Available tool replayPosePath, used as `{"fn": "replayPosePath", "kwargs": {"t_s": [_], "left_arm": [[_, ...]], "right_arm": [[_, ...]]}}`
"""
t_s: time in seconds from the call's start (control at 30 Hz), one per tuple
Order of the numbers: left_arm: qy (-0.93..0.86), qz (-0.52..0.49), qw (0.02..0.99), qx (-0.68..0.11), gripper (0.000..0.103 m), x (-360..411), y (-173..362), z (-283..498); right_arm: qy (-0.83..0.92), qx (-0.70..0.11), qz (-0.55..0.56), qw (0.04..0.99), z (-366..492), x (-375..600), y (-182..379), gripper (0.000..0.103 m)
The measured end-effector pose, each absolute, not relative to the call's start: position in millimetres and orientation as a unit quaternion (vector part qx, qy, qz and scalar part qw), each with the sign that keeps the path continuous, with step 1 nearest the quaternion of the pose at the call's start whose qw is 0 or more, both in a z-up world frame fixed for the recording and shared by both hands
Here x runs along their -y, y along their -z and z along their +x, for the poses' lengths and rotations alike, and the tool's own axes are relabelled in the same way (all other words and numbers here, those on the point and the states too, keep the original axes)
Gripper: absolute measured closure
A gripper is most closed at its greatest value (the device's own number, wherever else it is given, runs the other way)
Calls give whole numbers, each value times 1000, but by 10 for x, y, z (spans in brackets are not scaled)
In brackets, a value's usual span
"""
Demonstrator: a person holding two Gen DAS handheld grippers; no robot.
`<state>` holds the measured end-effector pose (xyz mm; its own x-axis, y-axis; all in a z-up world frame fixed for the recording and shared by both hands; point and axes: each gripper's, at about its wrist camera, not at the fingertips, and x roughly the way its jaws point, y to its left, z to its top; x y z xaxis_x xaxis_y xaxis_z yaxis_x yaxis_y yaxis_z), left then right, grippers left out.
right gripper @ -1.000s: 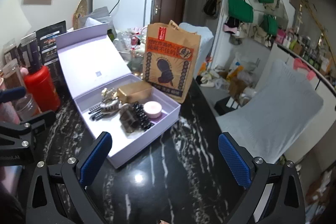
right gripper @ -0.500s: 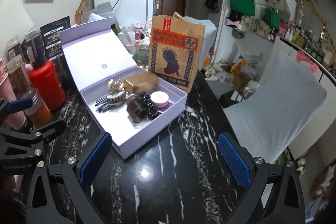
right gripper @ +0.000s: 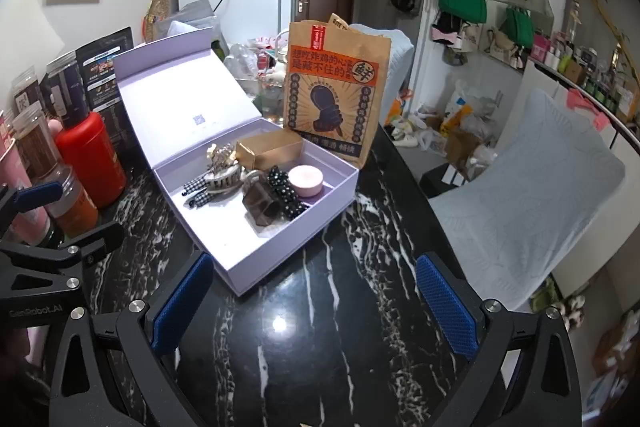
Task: Organize rigid objects
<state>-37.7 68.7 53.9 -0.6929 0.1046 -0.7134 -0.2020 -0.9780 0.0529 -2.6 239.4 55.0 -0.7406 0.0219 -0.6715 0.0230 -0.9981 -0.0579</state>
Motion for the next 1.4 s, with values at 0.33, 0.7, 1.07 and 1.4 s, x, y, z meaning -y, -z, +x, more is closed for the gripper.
{"fn": "replayPosePath", "kwargs": {"t_s": [0.33, 0.7, 1.07, 1.4], "left_arm": [[-916, -388, 79, -67, 1, -682, -515, -367], [-913, -395, 77, -70, 1, -711, -494, -370], [-911, -397, 81, -72, 1, -717, -483, -368], [-910, -400, 81, -69, 1, -700, -476, -401]], "right_arm": [[932, -25, 362, -1, -5, -2417, -526, 0], [929, -25, 368, -6, 3, -2460, -493, 0], [929, -26, 370, -8, -3, -2472, -490, 0], [929, -28, 370, -7, -12, -2459, -503, 0]]}}
